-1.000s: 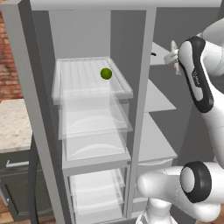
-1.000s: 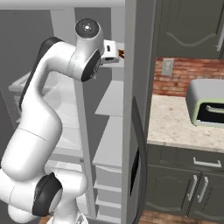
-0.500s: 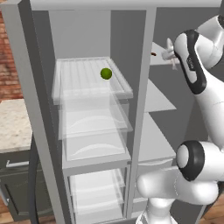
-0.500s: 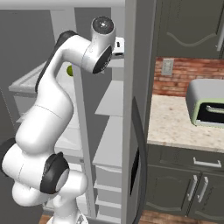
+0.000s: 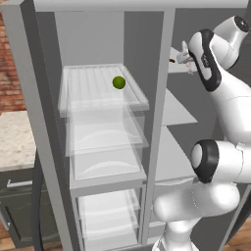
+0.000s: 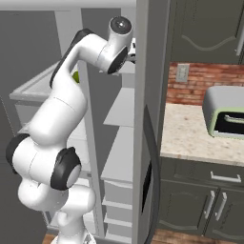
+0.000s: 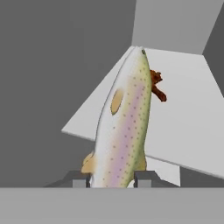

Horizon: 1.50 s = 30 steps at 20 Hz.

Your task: There's a fish in the fridge that needs to be moved to the freezer for freezing. Pick up the fish from the fridge, place it on any shelf in the freezer, and close the fridge and freezer doors when done.

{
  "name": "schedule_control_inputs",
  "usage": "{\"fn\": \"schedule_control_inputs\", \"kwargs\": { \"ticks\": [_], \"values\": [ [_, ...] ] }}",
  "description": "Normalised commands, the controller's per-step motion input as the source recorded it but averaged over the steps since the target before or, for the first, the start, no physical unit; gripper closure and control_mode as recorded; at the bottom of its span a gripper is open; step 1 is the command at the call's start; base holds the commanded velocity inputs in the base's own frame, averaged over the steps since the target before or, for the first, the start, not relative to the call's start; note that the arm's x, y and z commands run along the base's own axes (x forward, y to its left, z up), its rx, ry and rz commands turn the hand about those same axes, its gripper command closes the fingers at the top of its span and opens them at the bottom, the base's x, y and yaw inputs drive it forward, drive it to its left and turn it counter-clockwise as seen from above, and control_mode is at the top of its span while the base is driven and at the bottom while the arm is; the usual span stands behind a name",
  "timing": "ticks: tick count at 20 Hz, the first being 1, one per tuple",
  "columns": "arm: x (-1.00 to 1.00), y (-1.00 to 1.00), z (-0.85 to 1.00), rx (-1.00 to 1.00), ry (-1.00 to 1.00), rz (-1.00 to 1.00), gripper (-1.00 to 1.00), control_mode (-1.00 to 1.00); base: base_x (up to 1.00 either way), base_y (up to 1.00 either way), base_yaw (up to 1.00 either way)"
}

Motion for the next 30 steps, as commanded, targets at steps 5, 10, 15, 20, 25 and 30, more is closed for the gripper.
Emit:
{"fn": "schedule_control_inputs", "kwargs": {
  "ticks": [5, 10, 15, 20, 25, 30],
  "values": [
    [0.37, -0.12, -0.18, 0.0, 0.0, 0.04, 1.0, -1.0, 0.0, 0.0, 0.0],
    [0.5, 0.0, -0.06, 0.0, 0.0, 0.01, 1.0, -1.0, 0.0, 0.0, 0.0],
    [0.53, 0.0, 0.0, 0.0, 0.0, 0.0, 1.0, -1.0, 0.0, 0.0, 0.0],
    [0.48, 0.0, -0.05, 0.0, 0.0, 0.01, 1.0, -1.0, 0.0, 0.0, 0.0],
    [0.36, 0.0, -0.26, 0.0, 0.0, 0.04, 1.0, -1.0, 0.0, 0.0, 0.0],
    [0.38, 0.0, -0.22, 0.0, 0.0, 0.05, 1.0, -1.0, 0.0, 0.0, 0.0]
  ]
}}
